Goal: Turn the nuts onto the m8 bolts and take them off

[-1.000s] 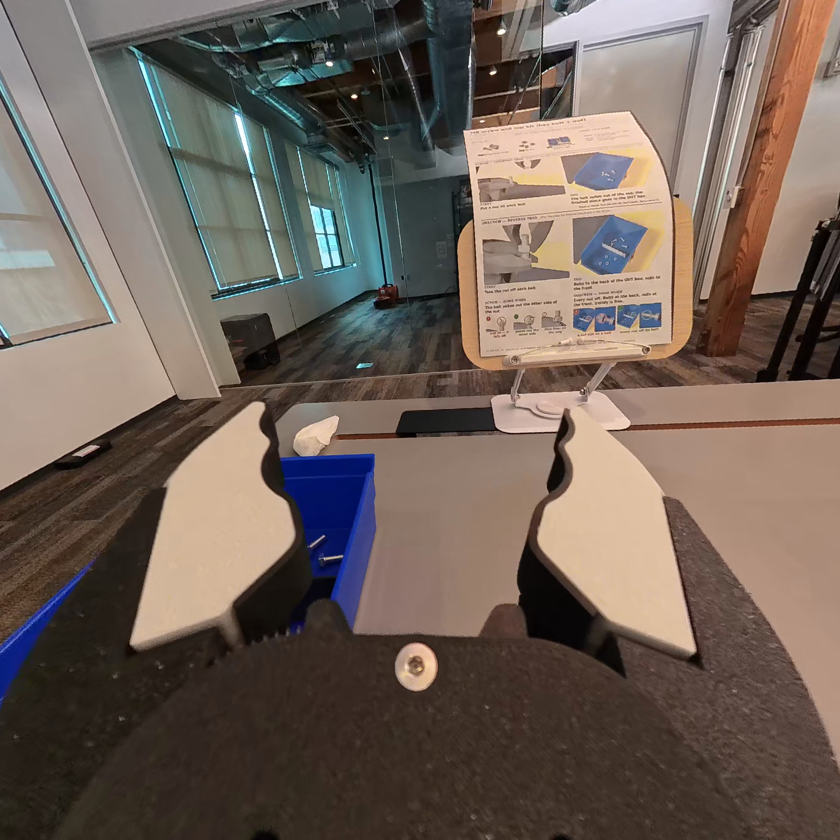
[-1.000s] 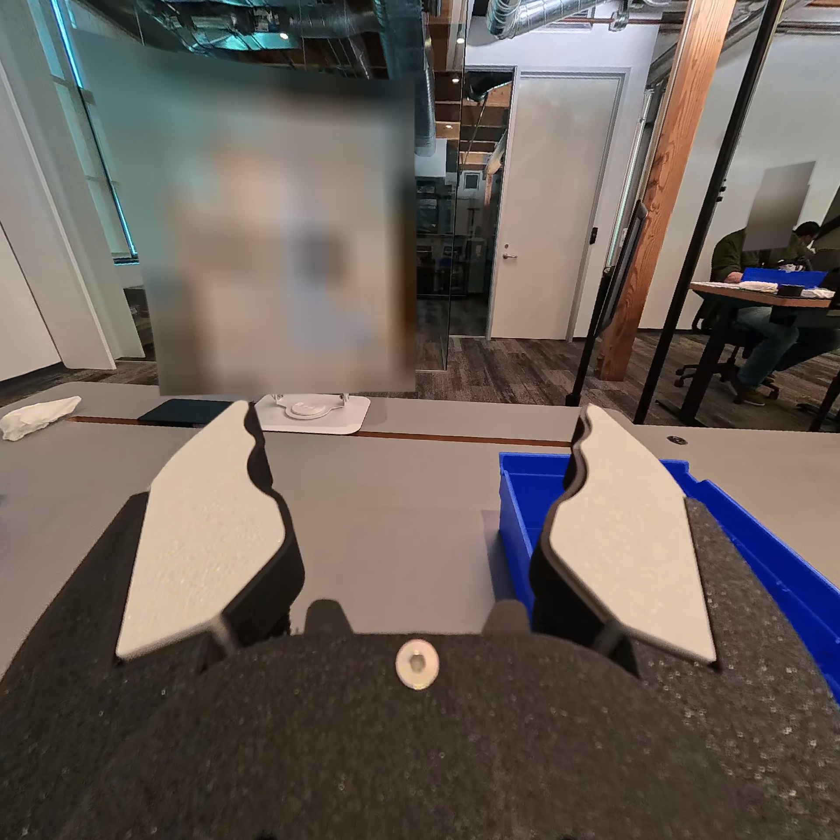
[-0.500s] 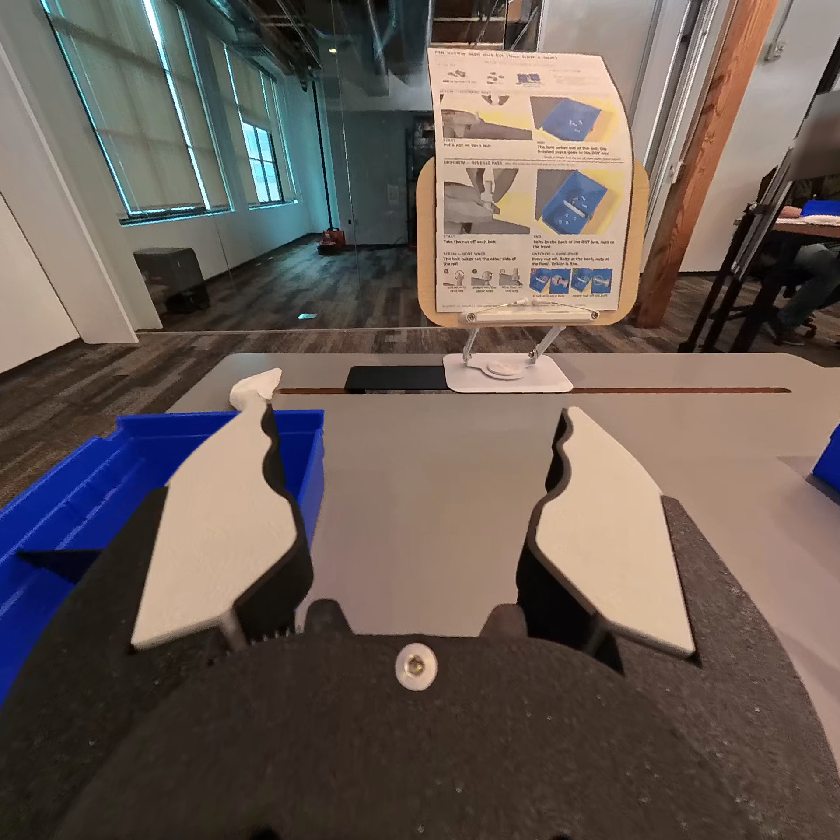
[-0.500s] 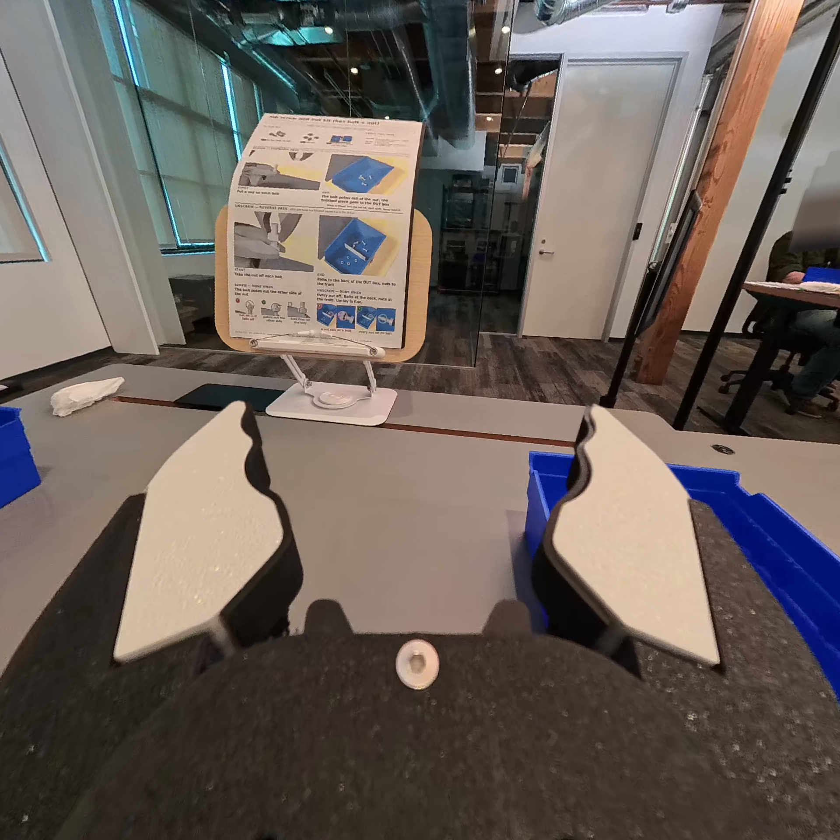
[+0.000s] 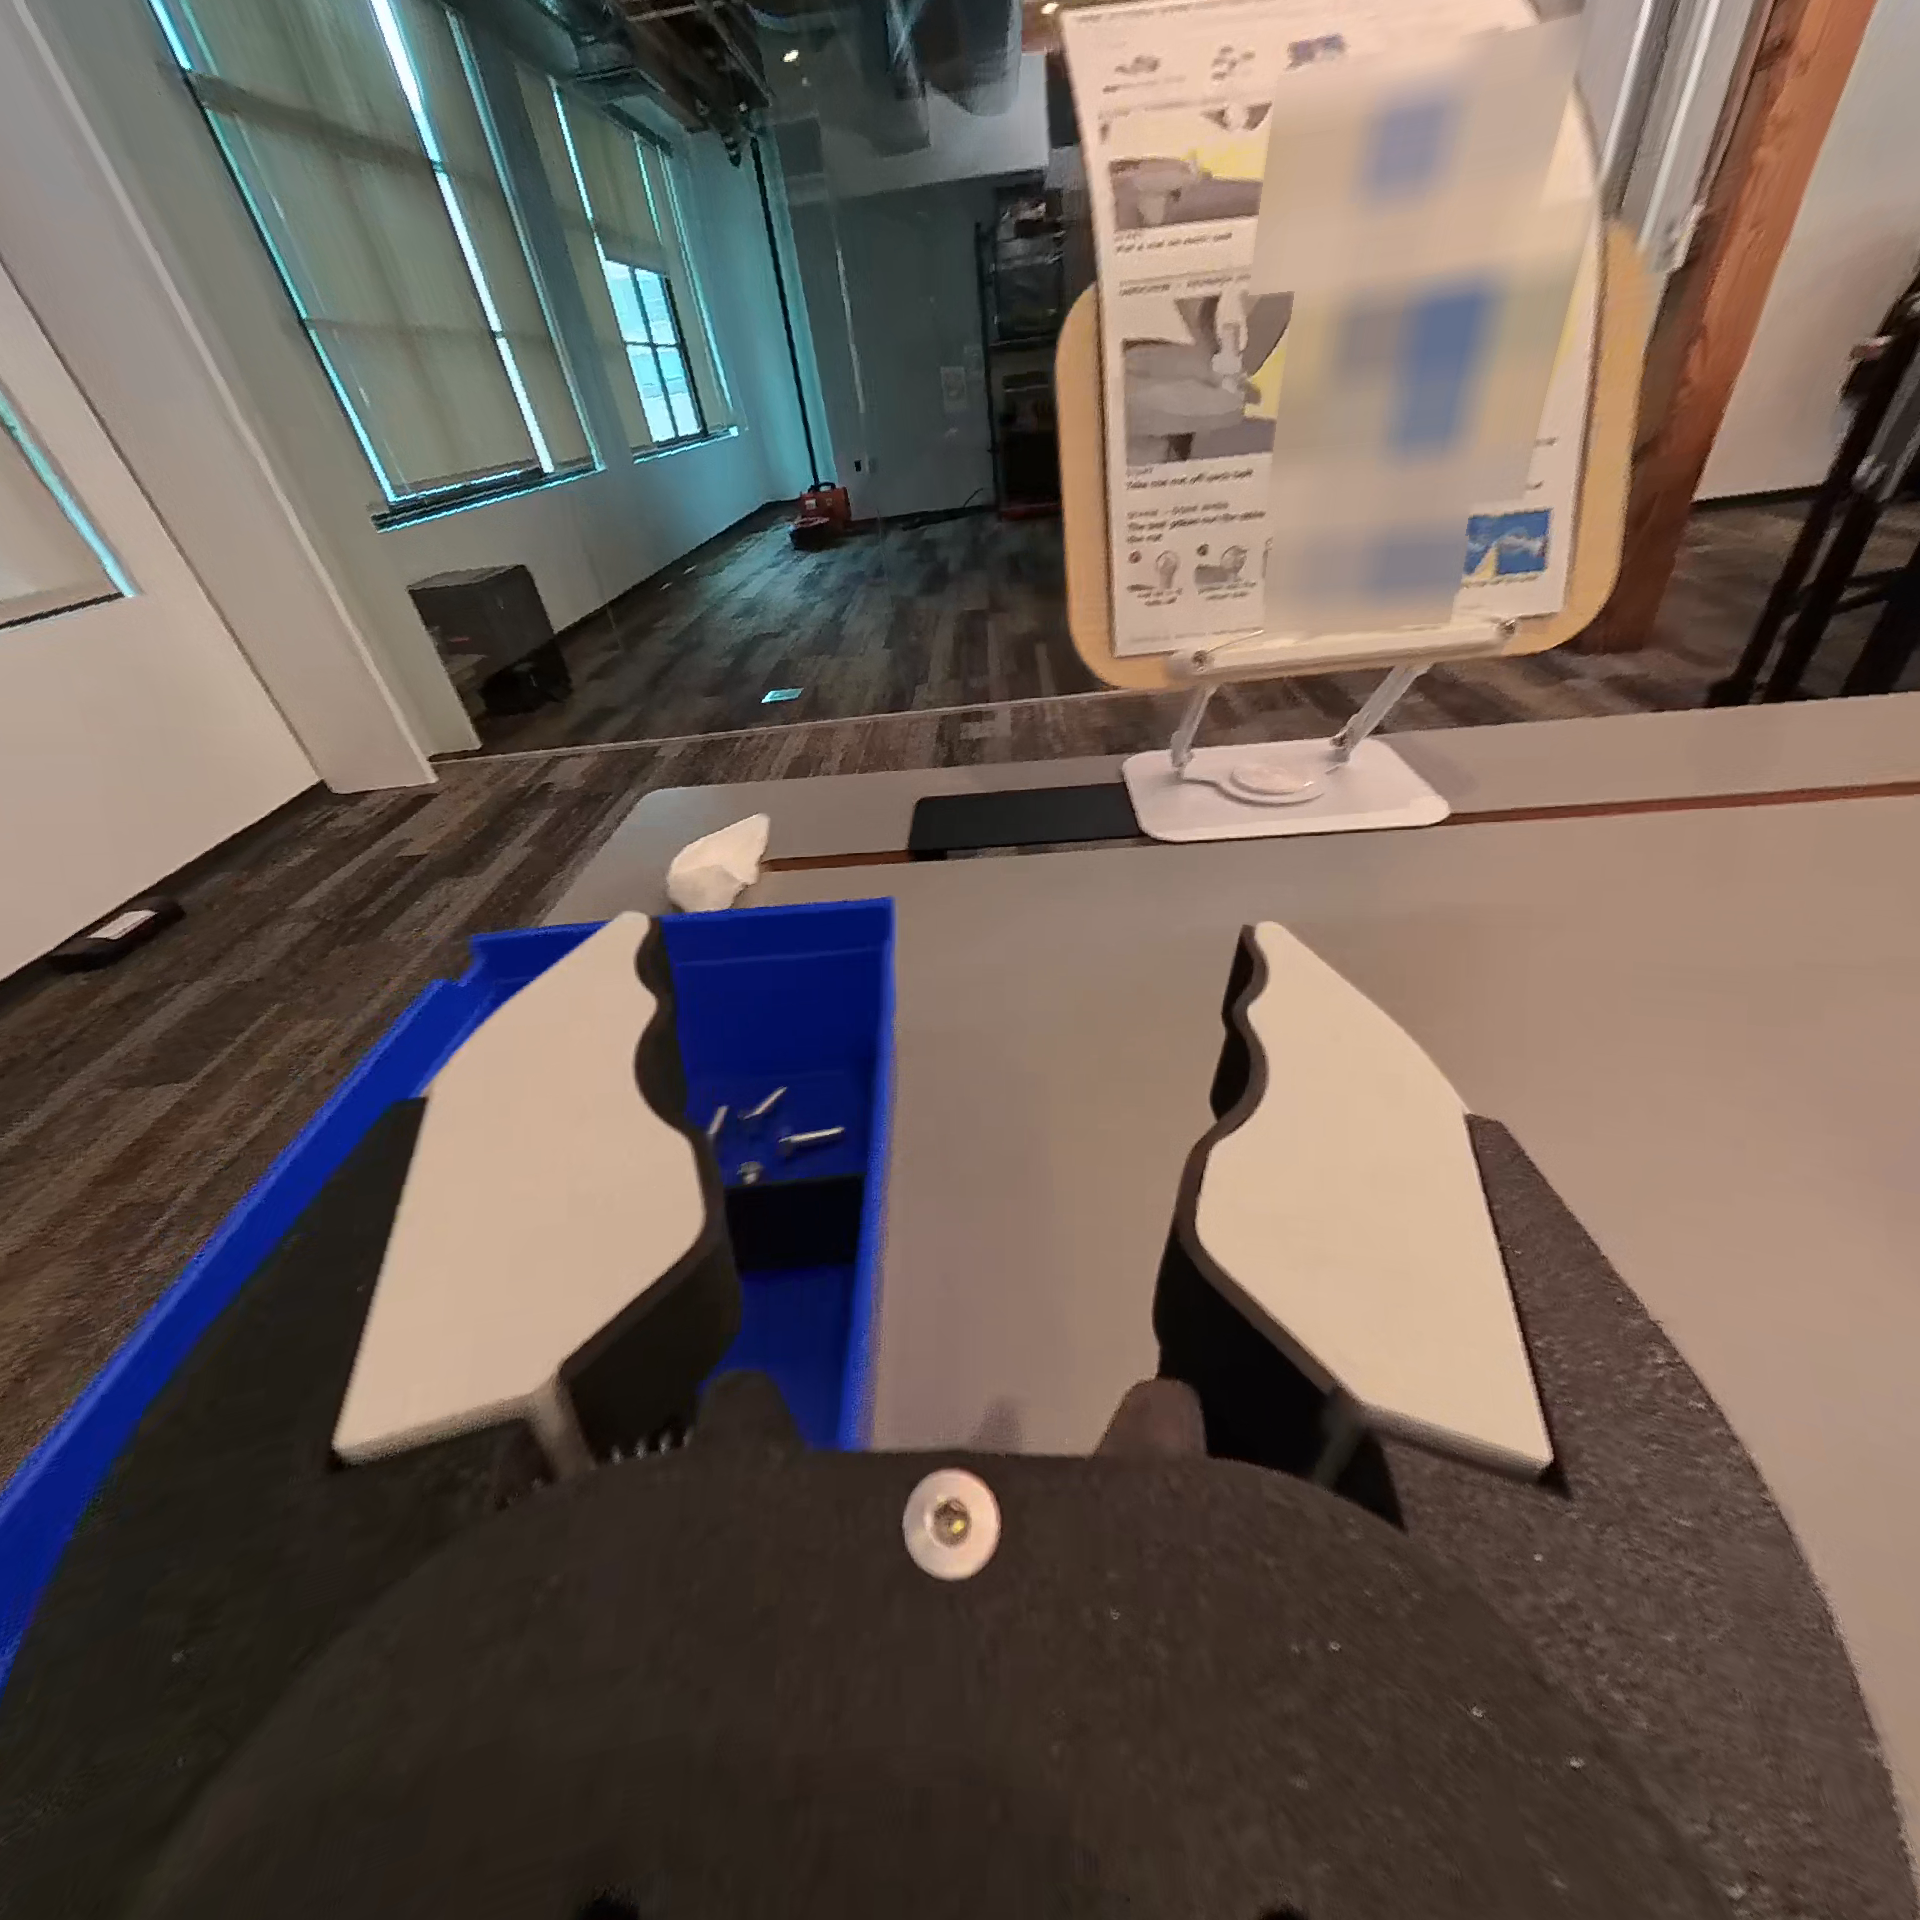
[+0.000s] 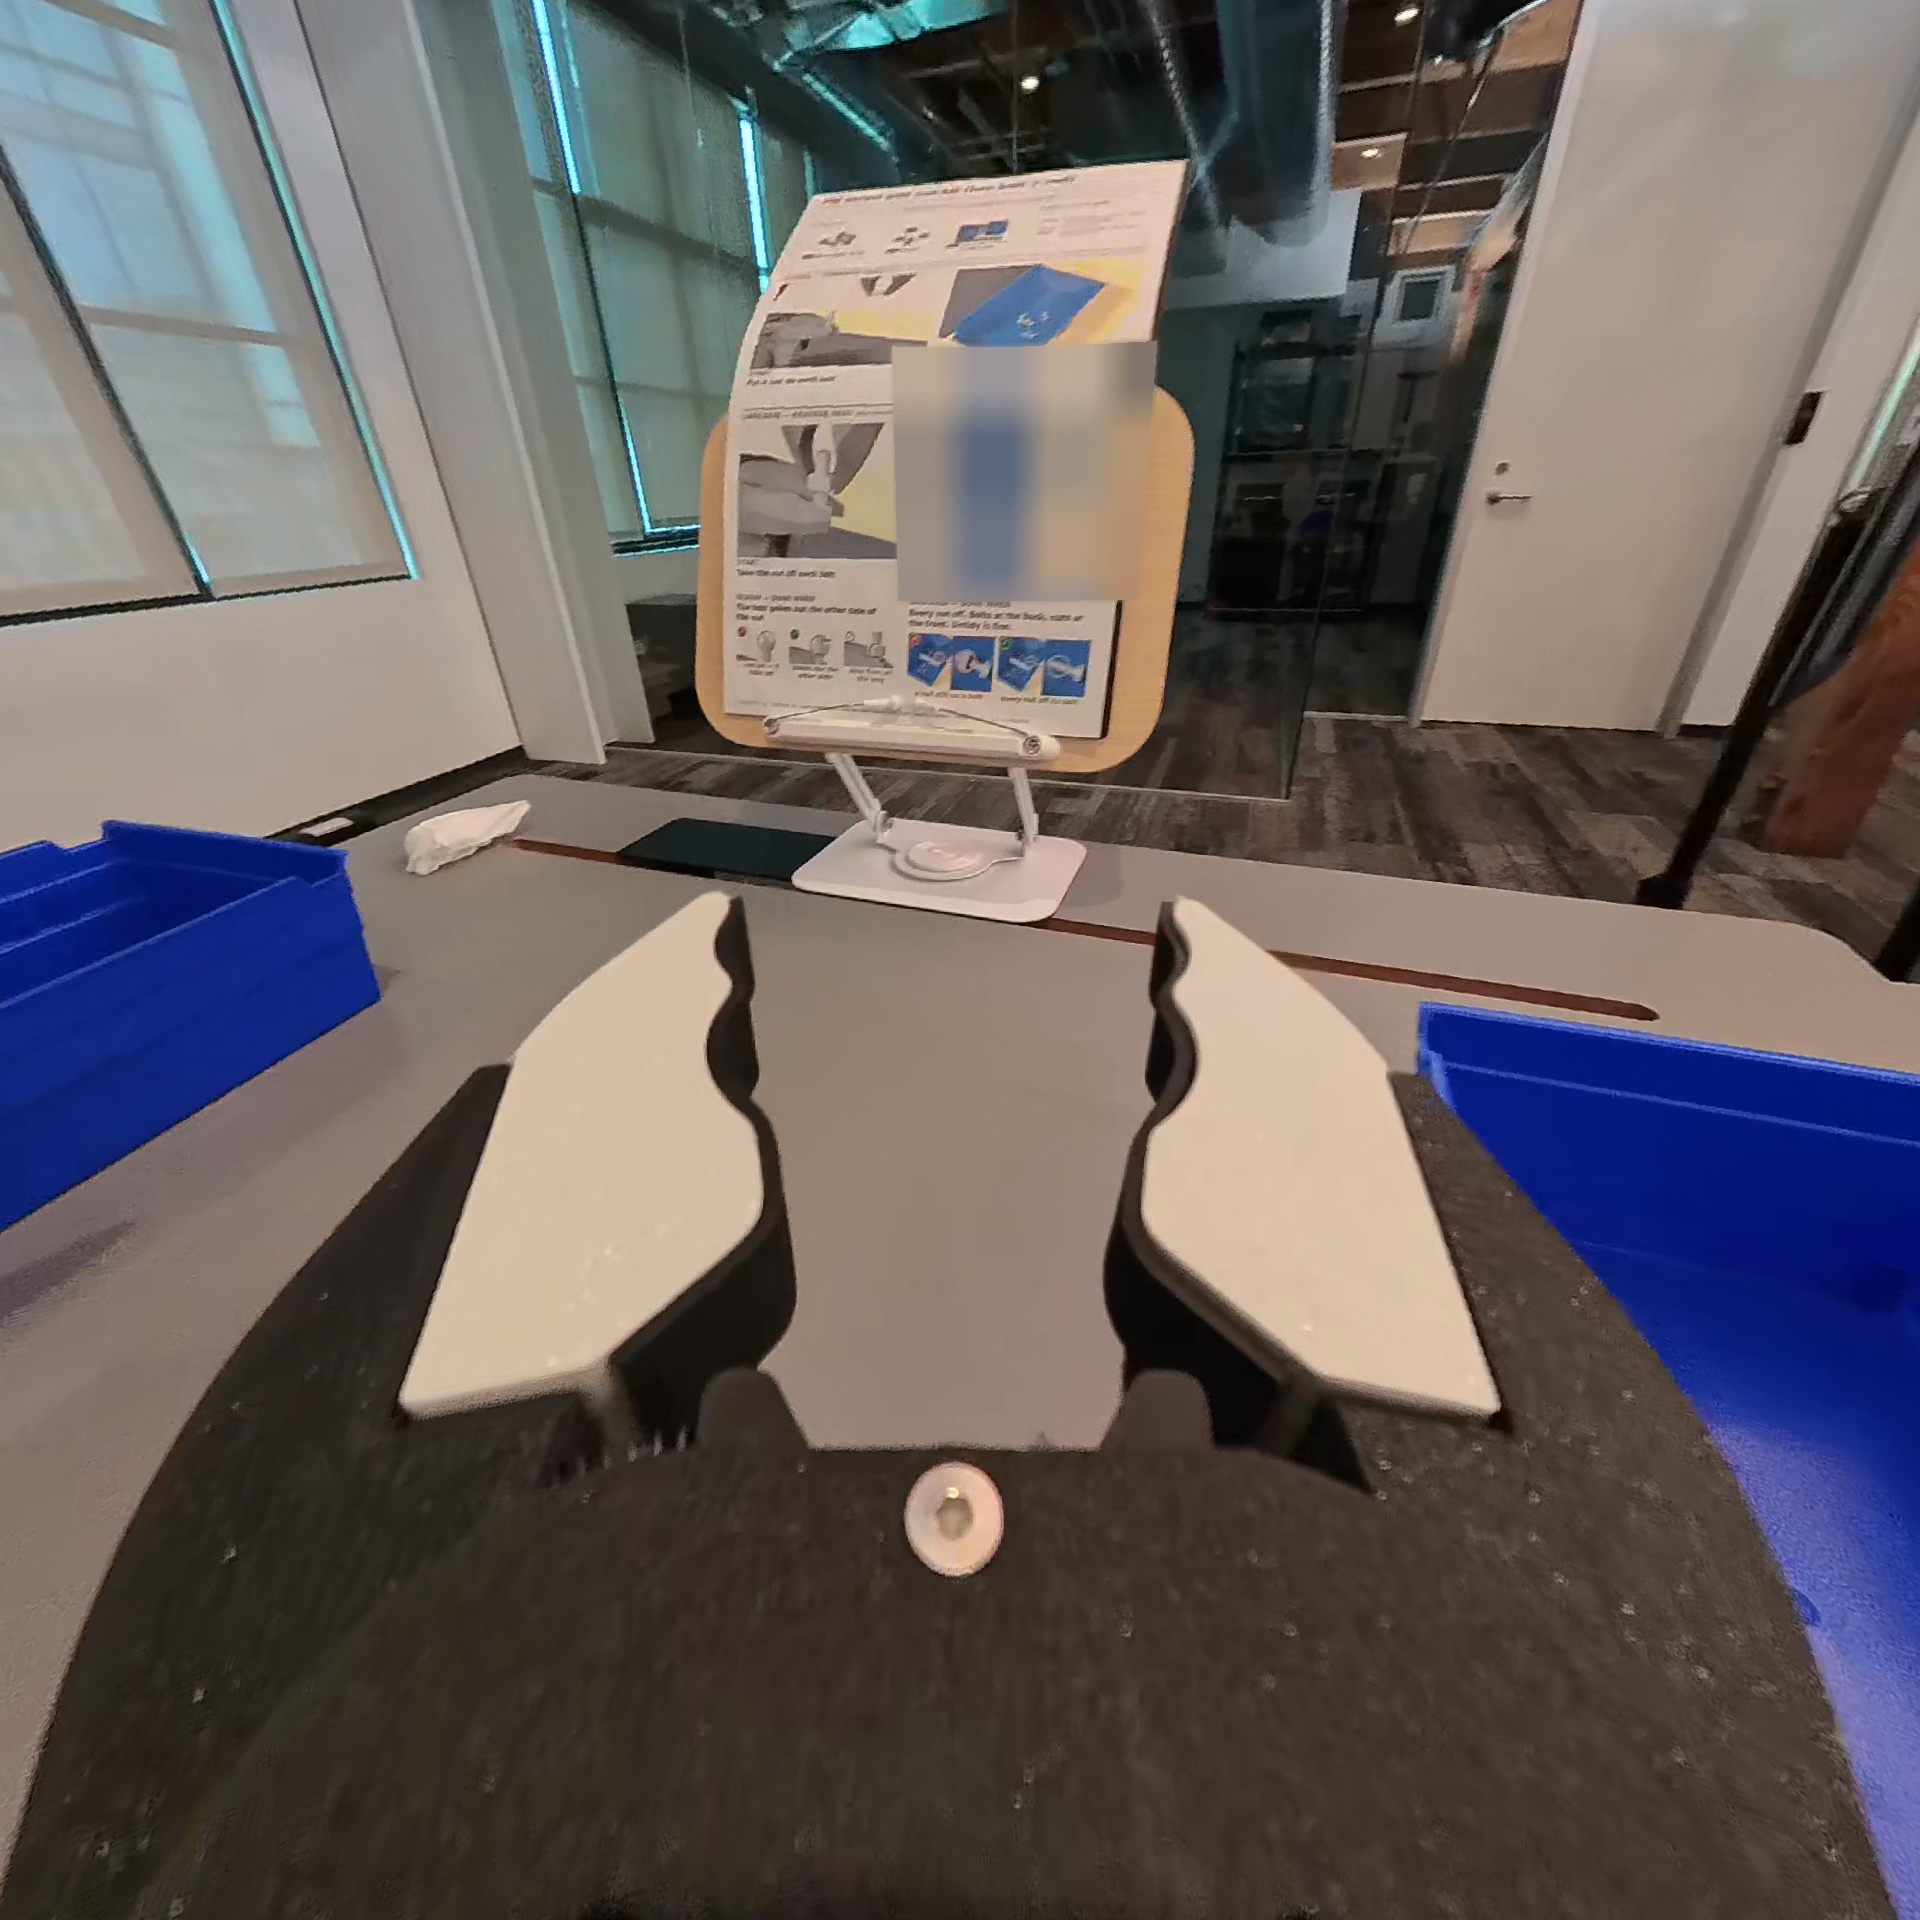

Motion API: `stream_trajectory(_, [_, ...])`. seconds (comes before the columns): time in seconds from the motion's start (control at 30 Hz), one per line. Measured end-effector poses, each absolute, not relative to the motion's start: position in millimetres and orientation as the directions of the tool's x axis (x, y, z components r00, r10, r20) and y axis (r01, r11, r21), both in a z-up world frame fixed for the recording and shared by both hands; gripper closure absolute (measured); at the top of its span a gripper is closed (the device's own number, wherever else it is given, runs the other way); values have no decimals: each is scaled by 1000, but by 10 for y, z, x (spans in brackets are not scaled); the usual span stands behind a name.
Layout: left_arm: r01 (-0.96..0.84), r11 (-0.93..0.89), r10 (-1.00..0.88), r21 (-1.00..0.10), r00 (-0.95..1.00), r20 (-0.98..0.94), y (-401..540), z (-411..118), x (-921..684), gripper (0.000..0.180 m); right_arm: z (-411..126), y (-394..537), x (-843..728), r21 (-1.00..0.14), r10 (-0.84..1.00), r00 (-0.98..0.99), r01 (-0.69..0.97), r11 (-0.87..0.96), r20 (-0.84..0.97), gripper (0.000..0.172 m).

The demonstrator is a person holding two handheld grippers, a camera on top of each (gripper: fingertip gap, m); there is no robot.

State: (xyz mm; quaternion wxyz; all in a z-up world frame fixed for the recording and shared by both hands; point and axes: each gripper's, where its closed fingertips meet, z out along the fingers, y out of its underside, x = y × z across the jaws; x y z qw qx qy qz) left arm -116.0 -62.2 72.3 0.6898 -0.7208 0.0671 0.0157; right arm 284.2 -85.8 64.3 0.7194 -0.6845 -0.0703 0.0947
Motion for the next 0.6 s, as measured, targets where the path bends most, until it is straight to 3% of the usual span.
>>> stream_trajectory(0.3, [-102,-136,-38,-986,995,-97,-844,548,-2042,87,579,-744,2371,-998,409,911,-59,25,-43,117])
stream_trajectory(0.6, [-185,-225,-12,-957,982,-188,-869,272,-2514,114,428,-590,2028,-999,492,870,-48,2,-41,128])
